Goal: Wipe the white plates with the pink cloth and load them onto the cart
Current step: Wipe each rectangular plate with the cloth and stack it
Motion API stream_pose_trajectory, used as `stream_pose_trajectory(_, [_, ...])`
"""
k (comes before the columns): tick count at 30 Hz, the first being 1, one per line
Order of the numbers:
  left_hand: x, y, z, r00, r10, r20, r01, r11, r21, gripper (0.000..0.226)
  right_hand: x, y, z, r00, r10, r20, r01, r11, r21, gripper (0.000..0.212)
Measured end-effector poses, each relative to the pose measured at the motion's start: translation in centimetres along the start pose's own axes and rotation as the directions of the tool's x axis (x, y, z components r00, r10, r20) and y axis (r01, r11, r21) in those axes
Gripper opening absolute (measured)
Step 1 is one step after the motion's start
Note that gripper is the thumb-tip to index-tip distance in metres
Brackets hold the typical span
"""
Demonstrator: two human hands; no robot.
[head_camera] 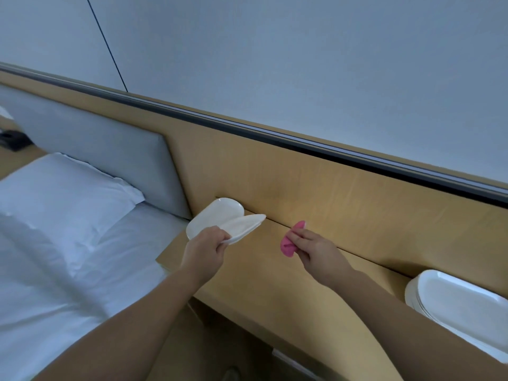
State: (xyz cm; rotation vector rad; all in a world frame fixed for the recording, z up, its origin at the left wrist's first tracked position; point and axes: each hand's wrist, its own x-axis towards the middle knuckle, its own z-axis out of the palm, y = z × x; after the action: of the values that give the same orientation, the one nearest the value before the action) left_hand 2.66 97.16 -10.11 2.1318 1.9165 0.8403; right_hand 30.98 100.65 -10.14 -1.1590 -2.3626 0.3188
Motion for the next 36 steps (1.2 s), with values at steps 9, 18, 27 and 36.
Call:
stream_pose_trajectory(9, [2.5,-5.7,0.3,0.992,-0.054,0.112,0.051,0.998,0.032,0.017,2.7,-1.2,3.5,0.994,0.086,0.07,-0.084,0.996,-0.019,0.039])
stream_pose_trajectory(18, [4.7,-10.7,2.7,0.92,-0.083,0.384,0.053,0.995,0.087,0.028,5.2,-1.7,6.7,0.981,0.18,0.074,-0.178,0.983,-0.038,0.041])
stream_pose_trajectory(27, [6.4,-14.1,5.4,0.784,-0.142,0.604,-0.005,0.972,0.235,0.037,5.8,-1.0,8.7,0.95,0.289,0.12,-0.286,0.957,-0.044,0.045])
stream_pose_trajectory(36, [7.0,-13.2,6.2,0.824,-0.106,0.557,0.026,0.988,0.15,0.031,5.1,0.4,8.8,0.937,0.322,0.133,-0.319,0.947,-0.046,0.046])
